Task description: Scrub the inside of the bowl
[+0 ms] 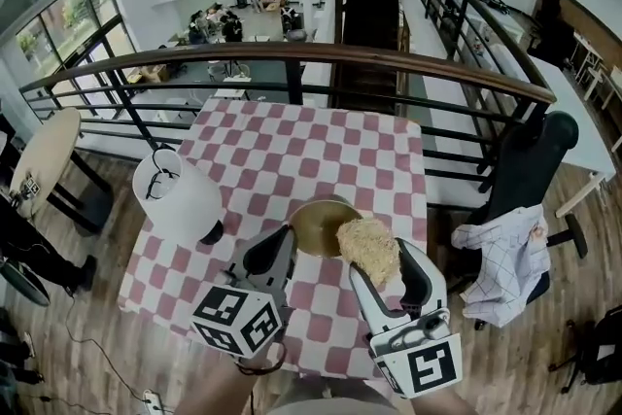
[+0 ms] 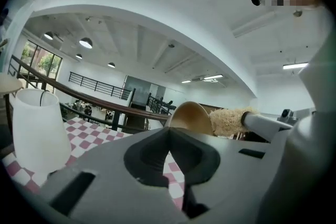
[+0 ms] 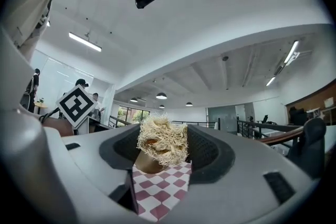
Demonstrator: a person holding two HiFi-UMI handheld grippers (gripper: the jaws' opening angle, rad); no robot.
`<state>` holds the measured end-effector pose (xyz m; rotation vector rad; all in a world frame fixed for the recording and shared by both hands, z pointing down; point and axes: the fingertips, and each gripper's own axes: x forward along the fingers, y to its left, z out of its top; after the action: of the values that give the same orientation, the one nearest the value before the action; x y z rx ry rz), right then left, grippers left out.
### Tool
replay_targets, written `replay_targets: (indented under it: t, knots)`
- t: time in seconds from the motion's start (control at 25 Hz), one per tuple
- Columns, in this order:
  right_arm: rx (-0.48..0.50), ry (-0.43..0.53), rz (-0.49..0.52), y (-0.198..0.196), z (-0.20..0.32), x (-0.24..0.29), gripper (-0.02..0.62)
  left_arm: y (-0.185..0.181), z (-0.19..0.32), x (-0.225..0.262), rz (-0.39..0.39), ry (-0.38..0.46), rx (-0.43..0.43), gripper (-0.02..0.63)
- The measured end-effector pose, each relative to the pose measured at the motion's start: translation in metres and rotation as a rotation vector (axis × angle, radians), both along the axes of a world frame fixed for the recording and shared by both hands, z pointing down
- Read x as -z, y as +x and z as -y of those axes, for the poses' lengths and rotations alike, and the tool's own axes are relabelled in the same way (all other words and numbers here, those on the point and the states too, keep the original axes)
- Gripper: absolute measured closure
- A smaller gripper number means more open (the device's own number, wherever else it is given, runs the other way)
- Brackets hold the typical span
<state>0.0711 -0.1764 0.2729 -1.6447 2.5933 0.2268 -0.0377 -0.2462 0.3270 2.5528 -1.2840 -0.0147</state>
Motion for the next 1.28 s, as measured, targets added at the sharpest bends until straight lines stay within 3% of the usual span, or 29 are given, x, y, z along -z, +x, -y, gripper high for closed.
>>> replay_targets:
  t: [0.24, 0.48, 0.64, 0.76, 0.92, 1.28]
  knots:
    - [0.024, 0.047, -0.015, -0.008, -0.045, 0.013, 0.344, 0.000, -0.037, 0.010, 0.130, 0.070, 0.024, 0.592]
    - [0.096, 0.015, -0.133, -0.033, -0.071, -0.005, 0.344, 0.004, -0.060, -0.001, 0.165, 0.057, 0.034, 0.592]
    - [0.075, -0.077, -0.247, -0.043, -0.064, -0.028, 0.344, 0.006, -0.067, -0.003, 0.186, 0.067, 0.047, 0.592]
    - [0.065, -0.031, -0.304, -0.053, -0.052, -0.023, 0.344, 0.011, -0.071, -0.002, 0.190, 0.070, 0.035, 0.592]
    - [0.030, 0.047, -0.488, -0.060, -0.046, -0.022, 0.344, 0.014, -0.080, -0.003, 0.199, 0.073, 0.013, 0.592]
    - [-0.007, -0.058, -0.556, -0.050, -0.037, -0.053, 0.344, 0.004, -0.082, -0.004, 0.211, 0.080, 0.012, 0.592]
